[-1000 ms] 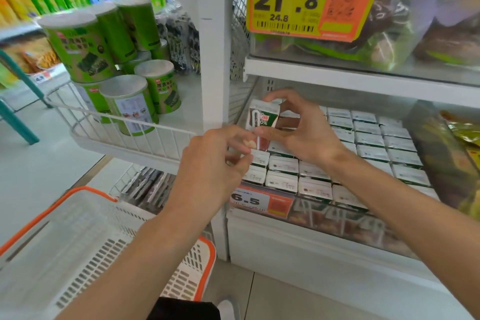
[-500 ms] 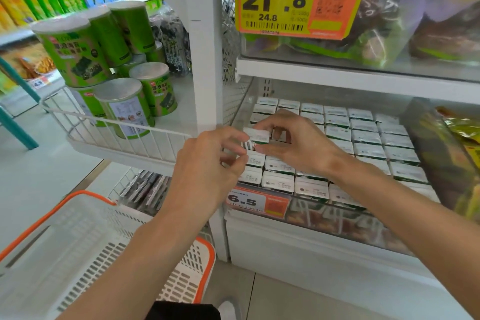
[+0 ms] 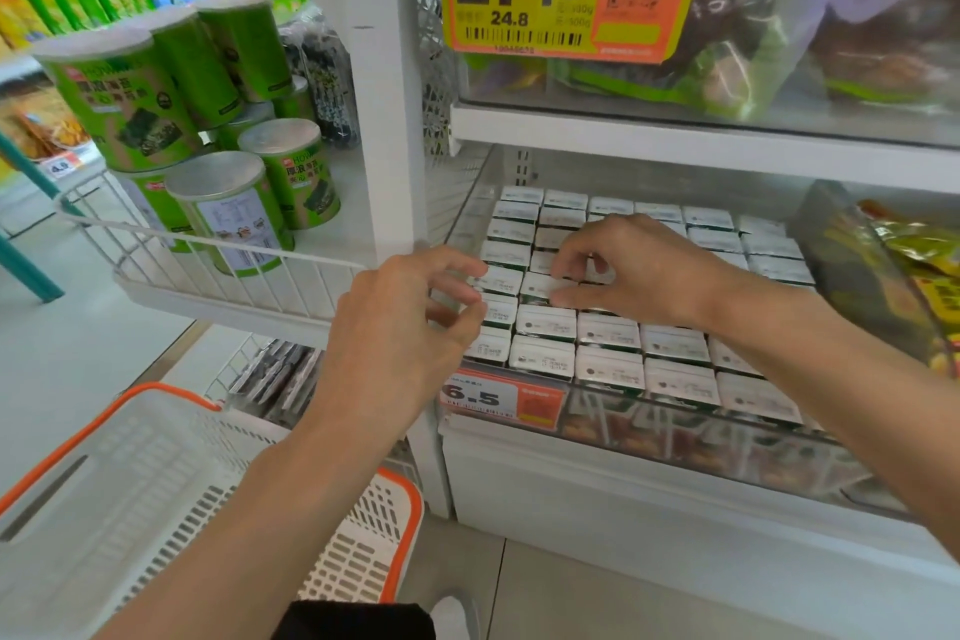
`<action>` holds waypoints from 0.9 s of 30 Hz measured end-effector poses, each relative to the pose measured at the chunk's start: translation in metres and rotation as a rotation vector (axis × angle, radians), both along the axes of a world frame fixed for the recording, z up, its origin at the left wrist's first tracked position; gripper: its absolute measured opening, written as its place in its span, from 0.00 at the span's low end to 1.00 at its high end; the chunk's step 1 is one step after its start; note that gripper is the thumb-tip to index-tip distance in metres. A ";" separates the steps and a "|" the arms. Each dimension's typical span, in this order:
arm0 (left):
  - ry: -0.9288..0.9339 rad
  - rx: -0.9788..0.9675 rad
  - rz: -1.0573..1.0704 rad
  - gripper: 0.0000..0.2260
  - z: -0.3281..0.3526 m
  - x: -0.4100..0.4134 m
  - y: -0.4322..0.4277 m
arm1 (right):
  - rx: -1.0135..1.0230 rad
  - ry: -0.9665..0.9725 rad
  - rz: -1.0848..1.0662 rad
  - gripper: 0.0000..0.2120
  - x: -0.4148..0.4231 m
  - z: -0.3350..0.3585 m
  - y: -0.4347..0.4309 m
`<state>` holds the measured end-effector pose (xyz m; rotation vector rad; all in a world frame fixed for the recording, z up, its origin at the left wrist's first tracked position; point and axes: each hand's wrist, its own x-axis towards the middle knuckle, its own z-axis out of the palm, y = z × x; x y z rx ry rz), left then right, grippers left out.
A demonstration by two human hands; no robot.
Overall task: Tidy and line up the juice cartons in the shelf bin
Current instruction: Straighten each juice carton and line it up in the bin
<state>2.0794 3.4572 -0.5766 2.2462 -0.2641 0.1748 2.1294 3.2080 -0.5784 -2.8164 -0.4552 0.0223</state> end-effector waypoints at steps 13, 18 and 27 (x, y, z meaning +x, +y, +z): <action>-0.019 0.019 -0.036 0.13 -0.004 0.001 -0.005 | 0.012 0.108 0.036 0.14 0.000 0.007 0.002; -0.033 0.026 -0.083 0.15 -0.005 0.000 -0.010 | 0.152 -0.022 0.007 0.15 -0.008 0.014 0.000; -0.026 -0.037 -0.222 0.26 -0.005 0.000 -0.023 | 0.406 -0.500 -0.010 0.18 -0.073 0.011 -0.003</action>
